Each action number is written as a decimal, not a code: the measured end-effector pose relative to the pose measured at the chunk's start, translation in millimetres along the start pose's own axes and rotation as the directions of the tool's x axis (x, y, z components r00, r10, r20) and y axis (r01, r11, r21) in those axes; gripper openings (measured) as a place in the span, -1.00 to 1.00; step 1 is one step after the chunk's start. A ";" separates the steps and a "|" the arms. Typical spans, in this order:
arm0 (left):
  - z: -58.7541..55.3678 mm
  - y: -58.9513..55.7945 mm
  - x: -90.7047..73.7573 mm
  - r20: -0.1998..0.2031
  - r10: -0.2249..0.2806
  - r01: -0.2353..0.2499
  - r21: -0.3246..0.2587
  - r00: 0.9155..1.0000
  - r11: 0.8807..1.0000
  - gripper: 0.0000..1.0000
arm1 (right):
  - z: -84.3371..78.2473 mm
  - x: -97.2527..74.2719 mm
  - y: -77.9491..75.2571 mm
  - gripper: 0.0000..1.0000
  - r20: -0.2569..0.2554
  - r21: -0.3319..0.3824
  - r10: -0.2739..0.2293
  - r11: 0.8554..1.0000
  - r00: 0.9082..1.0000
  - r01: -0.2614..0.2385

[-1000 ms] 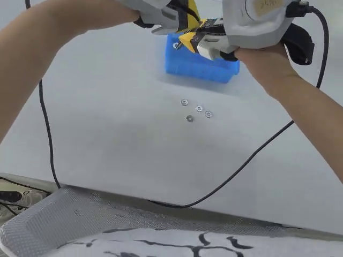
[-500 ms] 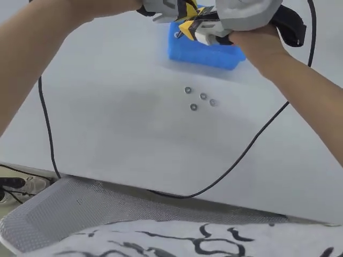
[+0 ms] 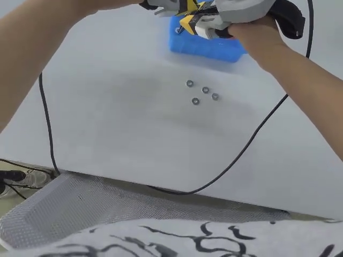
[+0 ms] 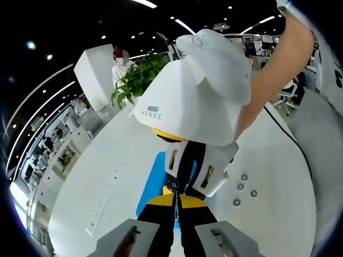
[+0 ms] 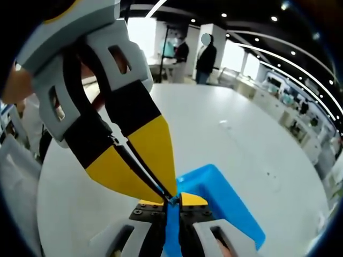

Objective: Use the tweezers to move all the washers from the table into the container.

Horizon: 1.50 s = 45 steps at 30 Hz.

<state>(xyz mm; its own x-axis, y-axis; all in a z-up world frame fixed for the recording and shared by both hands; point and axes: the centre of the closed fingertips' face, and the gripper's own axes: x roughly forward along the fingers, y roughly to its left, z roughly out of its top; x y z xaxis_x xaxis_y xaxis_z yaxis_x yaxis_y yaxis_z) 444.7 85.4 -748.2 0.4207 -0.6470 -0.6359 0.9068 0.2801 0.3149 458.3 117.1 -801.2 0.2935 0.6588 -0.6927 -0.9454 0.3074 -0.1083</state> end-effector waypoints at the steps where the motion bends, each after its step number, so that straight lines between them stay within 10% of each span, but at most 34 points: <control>1: -0.8 0.1 0.4 -0.001 0.001 -0.001 -0.001 1.000 1.000 -1.00 | -0.7 1.5 -0.3 -0.94 -0.002 -0.001 0.001 1.000 1.000 -0.001; 20: -4.1 -4.8 -5.5 0.013 -0.001 0.001 -0.037 1.000 0.999 -1.00 | 4.6 -2.5 5.1 -0.90 -0.030 -0.038 -0.010 0.999 1.000 0.009; 35: 36.1 -26.9 -61.6 0.035 0.077 -0.076 -0.029 0.996 0.997 -1.00 | 38.9 -51.6 41.1 -0.89 0.089 -0.104 0.002 0.995 0.996 0.007; 45: 64.0 -60.3 -83.4 0.007 0.098 -0.098 -0.019 0.995 0.995 -1.00 | 38.9 -94.9 71.6 -0.85 0.195 -0.101 0.099 0.992 0.976 -0.081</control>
<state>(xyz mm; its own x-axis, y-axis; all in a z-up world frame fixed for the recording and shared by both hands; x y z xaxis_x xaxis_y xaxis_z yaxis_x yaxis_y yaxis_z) 353.3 77.1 -669.0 0.5072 -0.6212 -0.5974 0.8617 0.3557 0.3619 368.3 103.4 -715.5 0.2204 0.8072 -0.5475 -0.9754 0.1827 -0.1233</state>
